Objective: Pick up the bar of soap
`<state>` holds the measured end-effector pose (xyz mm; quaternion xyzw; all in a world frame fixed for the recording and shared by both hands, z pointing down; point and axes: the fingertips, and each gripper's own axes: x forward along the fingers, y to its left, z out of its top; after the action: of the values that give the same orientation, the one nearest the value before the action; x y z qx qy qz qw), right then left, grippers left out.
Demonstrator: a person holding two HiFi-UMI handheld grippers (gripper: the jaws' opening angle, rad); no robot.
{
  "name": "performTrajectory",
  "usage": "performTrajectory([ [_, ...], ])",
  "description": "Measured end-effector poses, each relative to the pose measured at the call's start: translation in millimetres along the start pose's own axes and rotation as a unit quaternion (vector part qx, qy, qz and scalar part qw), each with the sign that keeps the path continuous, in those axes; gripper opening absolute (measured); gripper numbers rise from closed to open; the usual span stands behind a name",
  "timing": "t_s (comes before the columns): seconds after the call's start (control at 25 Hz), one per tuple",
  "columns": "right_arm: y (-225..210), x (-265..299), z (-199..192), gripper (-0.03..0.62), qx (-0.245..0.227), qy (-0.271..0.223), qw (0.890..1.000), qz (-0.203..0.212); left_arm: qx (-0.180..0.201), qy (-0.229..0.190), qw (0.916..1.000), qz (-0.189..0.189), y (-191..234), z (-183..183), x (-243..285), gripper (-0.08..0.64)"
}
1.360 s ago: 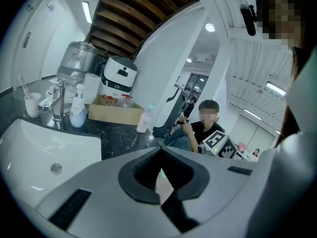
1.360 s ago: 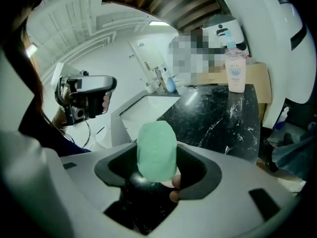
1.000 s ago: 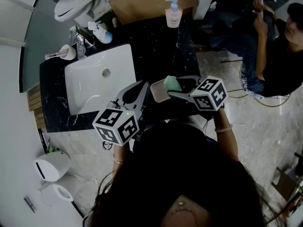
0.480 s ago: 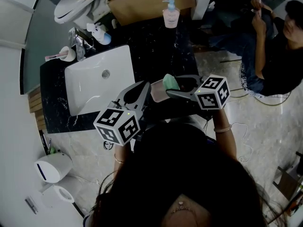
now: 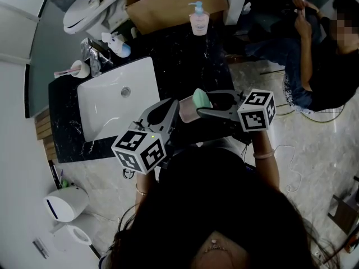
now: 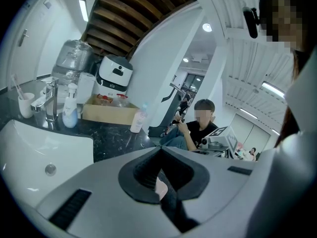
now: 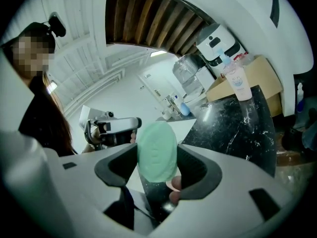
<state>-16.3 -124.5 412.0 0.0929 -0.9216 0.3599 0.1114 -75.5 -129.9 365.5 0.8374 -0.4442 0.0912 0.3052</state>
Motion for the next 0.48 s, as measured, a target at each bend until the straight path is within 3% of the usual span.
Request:
performTrajectory([
  [0.48, 11.0, -5.3, 7.5, 0.247, 0.01, -0.028, 0.999, 0.027, -0.002, 0.005, 1.0, 0.0, 6.9, -3.2, -6.5, 0.008],
])
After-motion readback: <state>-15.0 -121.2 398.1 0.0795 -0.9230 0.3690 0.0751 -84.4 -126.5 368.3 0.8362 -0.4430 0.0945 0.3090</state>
